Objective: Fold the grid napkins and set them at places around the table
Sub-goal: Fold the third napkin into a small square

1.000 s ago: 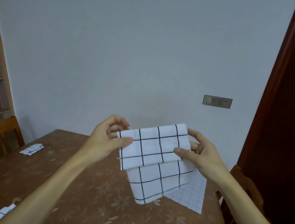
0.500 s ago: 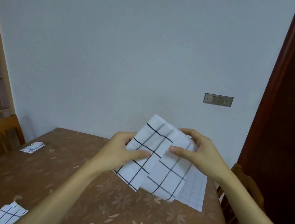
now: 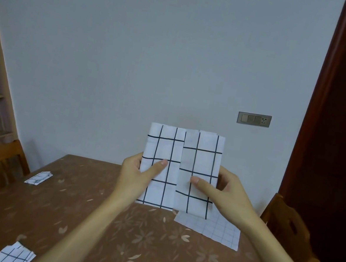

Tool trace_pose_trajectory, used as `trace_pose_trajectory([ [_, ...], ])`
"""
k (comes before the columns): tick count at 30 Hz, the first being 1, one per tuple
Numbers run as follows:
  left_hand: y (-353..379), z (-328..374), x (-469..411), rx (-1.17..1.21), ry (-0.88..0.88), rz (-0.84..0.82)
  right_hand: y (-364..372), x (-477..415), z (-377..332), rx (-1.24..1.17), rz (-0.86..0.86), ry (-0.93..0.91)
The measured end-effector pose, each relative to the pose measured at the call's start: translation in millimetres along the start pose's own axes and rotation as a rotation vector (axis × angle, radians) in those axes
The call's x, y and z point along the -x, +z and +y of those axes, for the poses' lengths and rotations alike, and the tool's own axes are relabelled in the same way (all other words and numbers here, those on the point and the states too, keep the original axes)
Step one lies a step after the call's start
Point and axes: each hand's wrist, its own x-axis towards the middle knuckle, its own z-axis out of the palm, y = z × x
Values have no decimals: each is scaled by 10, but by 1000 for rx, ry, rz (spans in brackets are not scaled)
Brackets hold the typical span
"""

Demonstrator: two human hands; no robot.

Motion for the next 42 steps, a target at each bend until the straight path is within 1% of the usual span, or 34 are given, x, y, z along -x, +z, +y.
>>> trace_pose_trajectory([
  [3,25,-14,18,-25,20,56,73,31,-49,19,-34,-98],
  [5,53,-19,32,-41,31,82,125,56,-74,-37,-71,-152],
  [7,83,-13,48,-51,47,89,159,49,-75,-46,-64,-197],
  [9,112,2,65,-43,59,97,185,30,-60,-46,-62,-215],
  [12,160,2,72,-60,59,119,218,23,-39,-32,-99,-192],
  [15,215,18,85,-72,0,98,284,47,10,175,-118,-232],
  [17,262,45,103,16,-69,48,310,48,79,343,-91,-282],
  [20,324,124,90,362,-313,-49,295,32,194,484,-73,-313],
  [22,324,161,64,526,-402,-137,272,15,269,594,-73,-335],
  [24,341,177,67,506,-386,-169,258,-6,317,706,-81,-381],
  [26,371,156,75,363,-325,-124,247,-13,341,746,-110,-416],
  [28,384,116,71,296,-301,-52,231,3,337,673,-115,-417],
  [29,380,110,69,292,-304,-31,224,20,328,609,-86,-415],
  [31,360,106,58,286,-310,-6,211,56,304,481,53,-411],
  [32,350,105,53,279,-308,-4,206,69,297,416,130,-382],
  [33,345,106,47,277,-307,-2,204,76,282,341,181,-315],
  [34,345,113,42,278,-311,0,198,71,258,250,193,-214],
  [36,356,113,33,294,-317,-3,174,37,220,42,124,-5],
  [38,377,132,39,323,-312,-11,158,19,209,-94,24,119],
  [40,390,139,45,328,-305,-27,161,36,215,-161,-38,149],
  [42,398,132,42,289,-293,-41,168,67,238,-184,-63,144],
])
